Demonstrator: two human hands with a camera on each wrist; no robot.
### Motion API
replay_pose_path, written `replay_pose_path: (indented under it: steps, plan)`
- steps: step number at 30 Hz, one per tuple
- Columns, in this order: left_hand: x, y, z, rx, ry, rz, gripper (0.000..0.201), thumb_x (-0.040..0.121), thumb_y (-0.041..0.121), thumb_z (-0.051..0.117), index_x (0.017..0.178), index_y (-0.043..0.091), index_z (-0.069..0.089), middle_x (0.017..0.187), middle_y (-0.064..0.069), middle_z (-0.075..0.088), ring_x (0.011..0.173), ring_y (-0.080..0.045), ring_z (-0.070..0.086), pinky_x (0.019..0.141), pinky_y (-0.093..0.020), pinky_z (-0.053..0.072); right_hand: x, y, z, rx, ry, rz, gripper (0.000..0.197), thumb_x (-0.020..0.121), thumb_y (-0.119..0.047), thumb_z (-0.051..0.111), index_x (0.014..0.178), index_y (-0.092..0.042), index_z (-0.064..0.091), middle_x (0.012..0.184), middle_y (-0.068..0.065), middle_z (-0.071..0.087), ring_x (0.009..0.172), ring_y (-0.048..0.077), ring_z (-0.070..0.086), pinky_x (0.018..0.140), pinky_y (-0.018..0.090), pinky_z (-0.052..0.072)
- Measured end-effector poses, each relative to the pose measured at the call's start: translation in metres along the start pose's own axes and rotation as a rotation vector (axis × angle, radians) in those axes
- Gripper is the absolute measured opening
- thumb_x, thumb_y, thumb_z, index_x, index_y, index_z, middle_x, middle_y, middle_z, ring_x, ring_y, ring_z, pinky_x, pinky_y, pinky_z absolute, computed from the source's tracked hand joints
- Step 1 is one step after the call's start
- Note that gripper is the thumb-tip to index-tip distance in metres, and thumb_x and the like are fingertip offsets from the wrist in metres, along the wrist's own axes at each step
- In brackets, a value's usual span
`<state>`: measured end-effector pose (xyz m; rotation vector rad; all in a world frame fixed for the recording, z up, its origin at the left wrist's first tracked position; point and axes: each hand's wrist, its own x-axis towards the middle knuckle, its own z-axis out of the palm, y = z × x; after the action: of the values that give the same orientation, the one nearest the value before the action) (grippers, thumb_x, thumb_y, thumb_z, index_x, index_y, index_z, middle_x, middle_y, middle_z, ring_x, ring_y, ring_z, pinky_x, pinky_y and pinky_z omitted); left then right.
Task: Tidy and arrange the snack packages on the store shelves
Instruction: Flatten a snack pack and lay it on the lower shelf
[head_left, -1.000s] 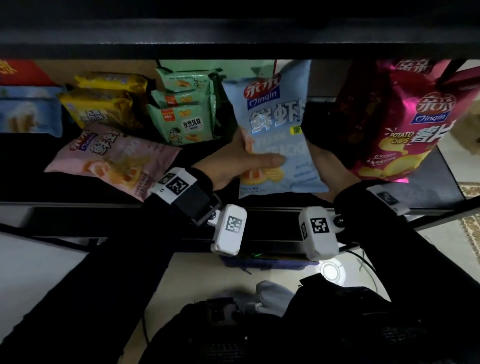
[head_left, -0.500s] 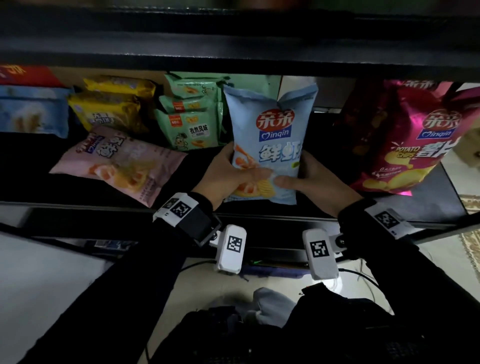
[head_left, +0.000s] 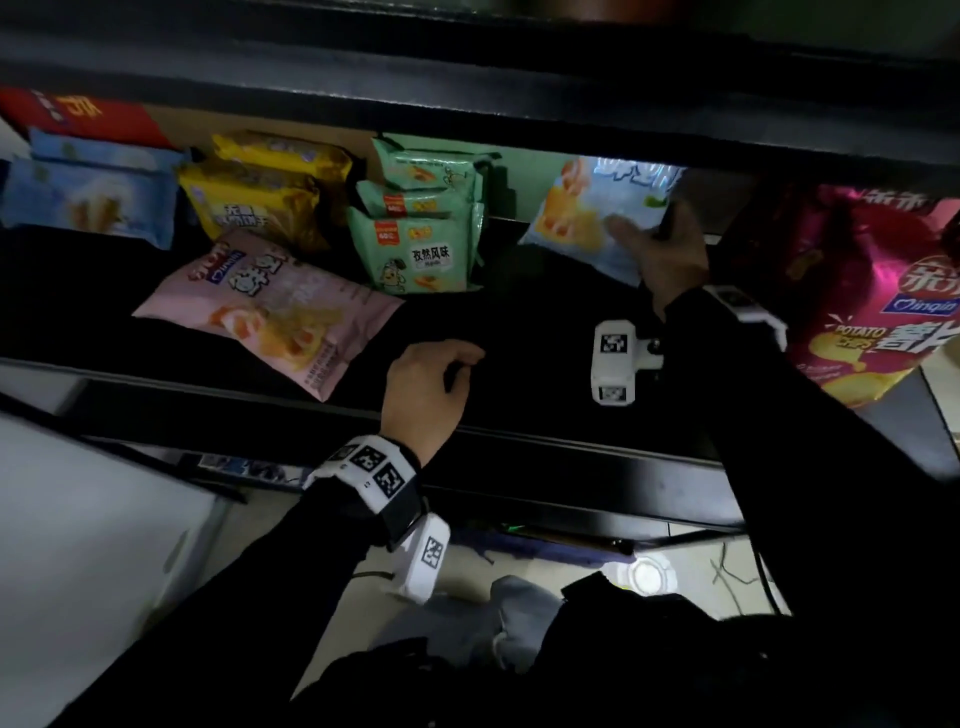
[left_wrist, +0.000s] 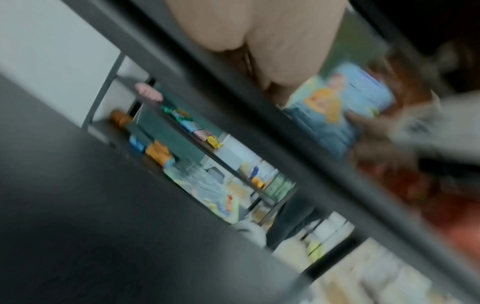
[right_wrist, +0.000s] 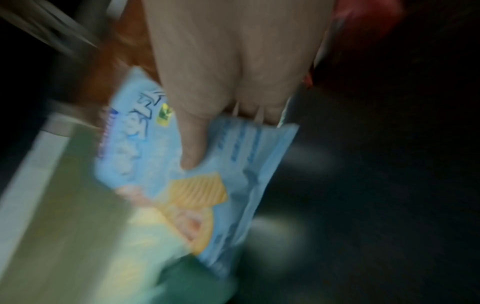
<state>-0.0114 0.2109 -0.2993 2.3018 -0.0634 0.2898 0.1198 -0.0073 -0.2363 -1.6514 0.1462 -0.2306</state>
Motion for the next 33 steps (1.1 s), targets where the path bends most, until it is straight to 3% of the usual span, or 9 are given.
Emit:
replay_pose_path:
  steps: [7,13,16,18,21,26,29,31,33]
  plan:
    - [0.002,-0.004,-0.003,0.031,-0.044,-0.013,0.023,0.088,0.007,0.062,0.103,0.019,0.073,0.106,0.002,0.071,0.106,-0.024,0.060,0.096,-0.040,0.045,0.028,0.017,-0.002,-0.269,-0.106,-0.049,0.048,0.086,-0.001,0.065,0.130,0.006,0.049,0.129,0.024,0.056,0.117,0.032,0.056,0.095,0.029,0.047]
    - [0.001,-0.002,-0.002,0.017,-0.033,-0.033,0.022,0.087,0.009,0.063,0.103,0.020,0.072,0.106,0.003,0.071,0.106,-0.023,0.059,0.096,-0.042,0.046,0.022,0.020,-0.002,-0.278,-0.147,-0.067,0.054,0.090,-0.003,0.062,0.138,0.002,0.039,0.137,0.020,0.050,0.124,0.030,0.051,0.086,0.006,0.043]
    - [0.001,-0.002,-0.002,0.033,-0.018,-0.024,0.021,0.087,0.008,0.063,0.102,0.020,0.072,0.105,0.005,0.070,0.104,-0.020,0.058,0.094,-0.026,0.042,0.005,0.014,-0.002,-0.196,-0.103,0.016,0.055,0.089,-0.010,0.065,0.136,-0.003,0.037,0.127,0.017,0.055,0.118,0.025,0.054,0.096,0.023,0.043]
    - [0.002,-0.001,-0.004,0.029,-0.036,-0.017,0.022,0.087,0.005,0.062,0.102,0.018,0.073,0.104,0.005,0.070,0.103,-0.016,0.058,0.089,-0.014,0.036,-0.017,0.019,-0.006,-0.285,-0.012,0.013,0.041,0.088,-0.011,0.066,0.123,-0.007,0.044,0.111,0.015,0.056,0.114,0.029,0.055,0.089,0.024,0.041]
    - [0.004,0.010,-0.014,-0.218,-0.097,-0.108,0.025,0.092,-0.002,0.054,0.100,0.015,0.070,0.102,0.006,0.067,0.100,-0.003,0.058,0.087,0.000,0.035,-0.068,0.036,-0.020,-0.501,-0.016,0.036,0.045,0.089,-0.010,0.061,0.131,0.000,0.046,0.128,0.018,0.053,0.125,0.029,0.047,0.100,0.025,0.034]
    - [0.010,0.017,-0.070,-0.265,0.469,-0.134,0.024,0.086,0.000,0.049,0.095,0.012,0.067,0.091,0.006,0.064,0.082,0.006,0.057,0.080,-0.003,0.039,-0.121,0.061,-0.040,-0.854,-0.199,-0.233,0.028,0.091,-0.009,0.057,0.119,-0.002,0.061,0.130,0.016,0.055,0.126,0.032,0.045,0.108,0.030,0.024]
    - [0.013,-0.003,-0.106,-0.102,0.776,-0.429,0.037,0.084,0.013,0.057,0.119,0.003,0.057,0.112,-0.006,0.058,0.103,-0.013,0.056,0.087,-0.009,0.040,-0.126,0.063,-0.041,-0.871,-0.183,-0.331,0.025,0.090,-0.006,0.058,0.114,0.000,0.065,0.124,0.019,0.059,0.120,0.037,0.050,0.106,0.034,0.028]
    - [0.017,-0.022,-0.112,-0.039,0.709,-0.759,0.062,0.083,0.033,0.067,0.134,0.006,0.043,0.134,-0.013,0.049,0.124,-0.029,0.048,0.101,-0.028,0.037,-0.126,0.064,-0.039,-0.877,-0.167,-0.366,0.024,0.088,-0.004,0.060,0.111,0.001,0.066,0.120,0.021,0.061,0.116,0.039,0.053,0.104,0.037,0.031]
    - [0.020,-0.031,-0.111,-0.145,0.623,-0.957,0.070,0.084,0.040,0.067,0.137,0.007,0.034,0.141,-0.017,0.042,0.124,-0.032,0.048,0.102,-0.037,0.042,-0.126,0.065,-0.038,-0.882,-0.158,-0.371,0.024,0.088,-0.004,0.059,0.111,0.001,0.066,0.119,0.021,0.062,0.115,0.039,0.053,0.104,0.039,0.033]
